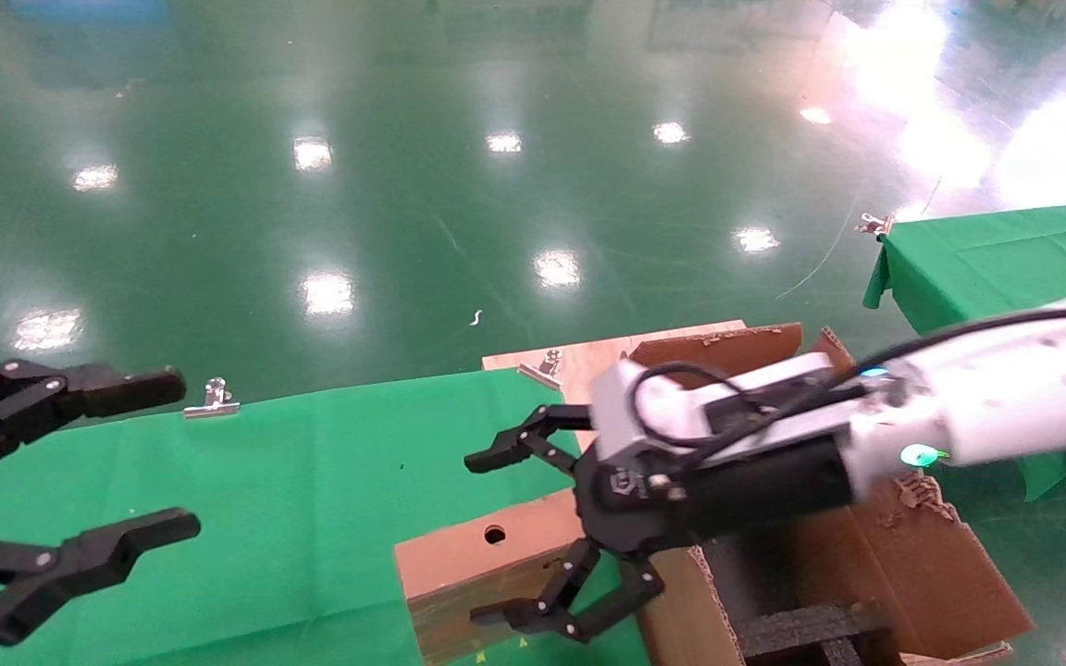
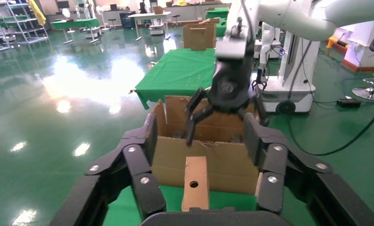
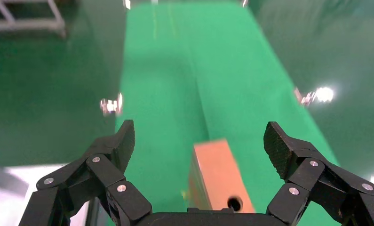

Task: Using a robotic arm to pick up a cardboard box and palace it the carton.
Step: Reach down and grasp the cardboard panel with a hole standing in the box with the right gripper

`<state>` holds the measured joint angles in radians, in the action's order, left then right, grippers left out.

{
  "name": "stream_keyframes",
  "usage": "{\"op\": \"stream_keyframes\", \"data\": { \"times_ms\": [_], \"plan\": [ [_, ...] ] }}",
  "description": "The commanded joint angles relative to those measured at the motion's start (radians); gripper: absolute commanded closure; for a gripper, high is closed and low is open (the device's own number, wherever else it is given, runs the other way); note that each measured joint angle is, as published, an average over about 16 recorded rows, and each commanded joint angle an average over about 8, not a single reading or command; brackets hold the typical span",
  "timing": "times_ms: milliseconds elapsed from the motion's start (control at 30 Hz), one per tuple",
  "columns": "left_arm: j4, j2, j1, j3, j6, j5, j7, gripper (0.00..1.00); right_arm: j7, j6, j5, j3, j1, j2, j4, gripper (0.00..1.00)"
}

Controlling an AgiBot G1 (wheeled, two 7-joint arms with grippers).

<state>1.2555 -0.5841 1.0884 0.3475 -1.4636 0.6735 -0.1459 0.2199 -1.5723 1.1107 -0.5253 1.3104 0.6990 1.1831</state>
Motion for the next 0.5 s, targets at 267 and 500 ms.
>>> {"op": "stream_keyframes", "data": {
  "times_ms": [267,500],
  "plan": [
    [0.000,0.000,0.000,0.000,0.000,0.000,0.000,1.00,-0.050,-0.006,0.186,-0.180,0.164,0.115,-0.126,0.00],
    [0.000,0.000,0.000,0.000,0.000,0.000,0.000,1.00,-0.107,-0.003,0.295,-0.296,0.261,0.224,-0.230,0.00]
  ]
}}
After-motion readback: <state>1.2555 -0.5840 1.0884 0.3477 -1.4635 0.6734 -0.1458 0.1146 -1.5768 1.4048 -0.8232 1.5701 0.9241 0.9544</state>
